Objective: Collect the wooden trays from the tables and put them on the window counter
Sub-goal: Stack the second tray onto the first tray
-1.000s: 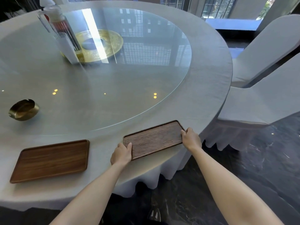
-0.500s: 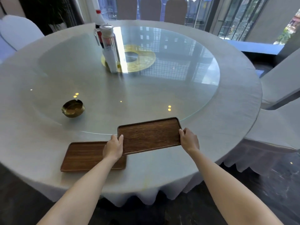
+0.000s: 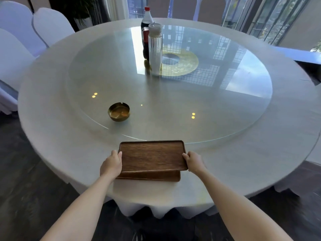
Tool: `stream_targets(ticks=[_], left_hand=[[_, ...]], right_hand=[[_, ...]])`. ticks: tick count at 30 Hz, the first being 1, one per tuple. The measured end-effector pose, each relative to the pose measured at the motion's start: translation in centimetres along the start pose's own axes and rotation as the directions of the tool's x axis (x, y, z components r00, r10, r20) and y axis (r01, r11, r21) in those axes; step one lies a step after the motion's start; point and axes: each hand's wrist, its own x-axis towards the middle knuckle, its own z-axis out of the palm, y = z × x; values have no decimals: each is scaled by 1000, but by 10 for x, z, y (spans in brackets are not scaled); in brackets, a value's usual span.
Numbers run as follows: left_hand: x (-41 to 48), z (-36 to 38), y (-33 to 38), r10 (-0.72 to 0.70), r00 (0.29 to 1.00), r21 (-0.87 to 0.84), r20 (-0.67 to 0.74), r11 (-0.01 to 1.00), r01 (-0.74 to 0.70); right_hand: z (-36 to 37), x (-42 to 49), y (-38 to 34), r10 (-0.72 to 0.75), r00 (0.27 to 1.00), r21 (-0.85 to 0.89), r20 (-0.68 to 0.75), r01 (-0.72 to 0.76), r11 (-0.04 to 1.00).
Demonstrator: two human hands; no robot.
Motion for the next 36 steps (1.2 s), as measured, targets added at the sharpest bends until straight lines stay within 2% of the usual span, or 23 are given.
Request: stream_targets(ticks=[4, 18, 26, 32, 36], left_hand=[[4, -1, -24, 8, 999, -2, 32, 1000, -8], [19, 13, -37, 86, 980, 69, 178, 993, -100], [24, 9, -32, 9, 972, 4, 236, 1000, -11], [25, 6, -28, -82, 954, -49, 290, 994, 100], [28, 5, -26, -117, 925, -84, 362, 984, 157]], right_hand=[[24, -3, -6, 25, 999, -7, 37, -25, 1000], [35, -13, -4, 108, 994, -73, -10, -108, 991], [33, -13, -4, 102, 993, -135, 55, -94, 986], [40, -13, -6, 102, 995, 42, -21, -101, 994], [44, -9, -8, 180, 983, 190, 19, -181, 965]])
